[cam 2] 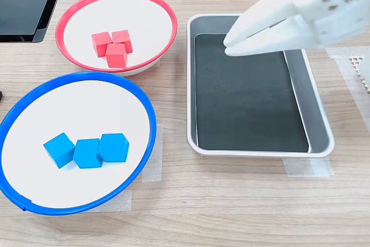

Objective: Resolve any anomalies and move all blocks to matching dishes

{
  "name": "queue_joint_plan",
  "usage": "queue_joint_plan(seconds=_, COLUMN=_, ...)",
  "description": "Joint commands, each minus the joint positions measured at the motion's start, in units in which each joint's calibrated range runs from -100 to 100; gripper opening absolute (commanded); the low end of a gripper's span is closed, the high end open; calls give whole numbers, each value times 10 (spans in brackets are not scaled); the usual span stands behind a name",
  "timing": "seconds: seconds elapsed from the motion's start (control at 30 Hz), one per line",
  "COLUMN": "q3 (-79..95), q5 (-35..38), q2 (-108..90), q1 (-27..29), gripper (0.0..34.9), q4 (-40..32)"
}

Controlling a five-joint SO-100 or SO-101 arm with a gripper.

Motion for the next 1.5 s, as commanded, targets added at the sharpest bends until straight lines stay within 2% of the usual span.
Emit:
queue_joint_plan(seconds=0.0, q3=48, q5=-8, q2=-88, q1=16, gripper=0, q4=26)
queue_joint_plan(seconds=0.23, q3=90, q5=-19, q2=-128, q1=64, gripper=0, q4=63)
queue_joint_plan(seconds=0.5, q3=90, q5=-43, q2=-134, q1=63, gripper=0, q4=135)
queue_joint_plan(seconds=1.47, q3=90, q5=-38, q2=-134, q1=63, gripper=3, q4=136)
